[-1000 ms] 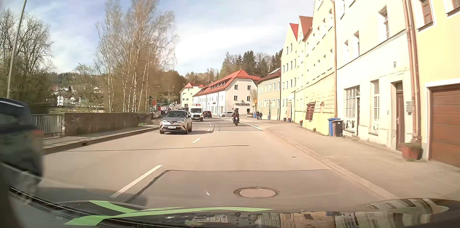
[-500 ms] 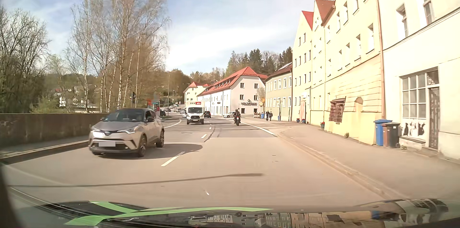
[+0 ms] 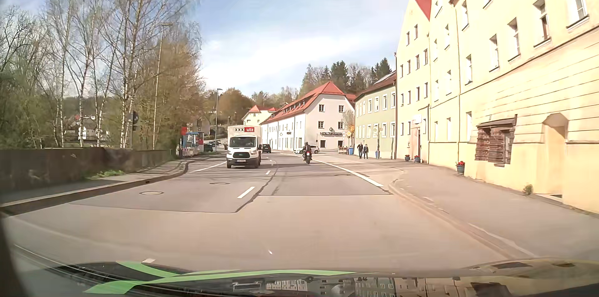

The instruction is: Follow the waypoints while adhering to traffic rules and regulations

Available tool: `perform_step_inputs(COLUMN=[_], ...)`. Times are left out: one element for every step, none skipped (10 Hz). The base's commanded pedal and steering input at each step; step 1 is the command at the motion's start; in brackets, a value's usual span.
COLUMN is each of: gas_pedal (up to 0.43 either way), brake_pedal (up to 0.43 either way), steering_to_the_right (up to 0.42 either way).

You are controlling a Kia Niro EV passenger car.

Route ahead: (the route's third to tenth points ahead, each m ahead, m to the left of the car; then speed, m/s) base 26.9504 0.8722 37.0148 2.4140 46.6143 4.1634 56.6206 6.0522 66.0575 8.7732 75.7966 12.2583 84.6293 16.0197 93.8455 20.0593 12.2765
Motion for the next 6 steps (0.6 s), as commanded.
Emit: perform_step_inputs(gas_pedal=[0.047, 0.047, 0.047, 0.047, 0.047, 0.047], brake_pedal=[0.0, 0.0, 0.0, 0.0, 0.0, 0.0], steering_to_the_right=[-0.009, -0.01, -0.011, -0.012, -0.013, -0.012])
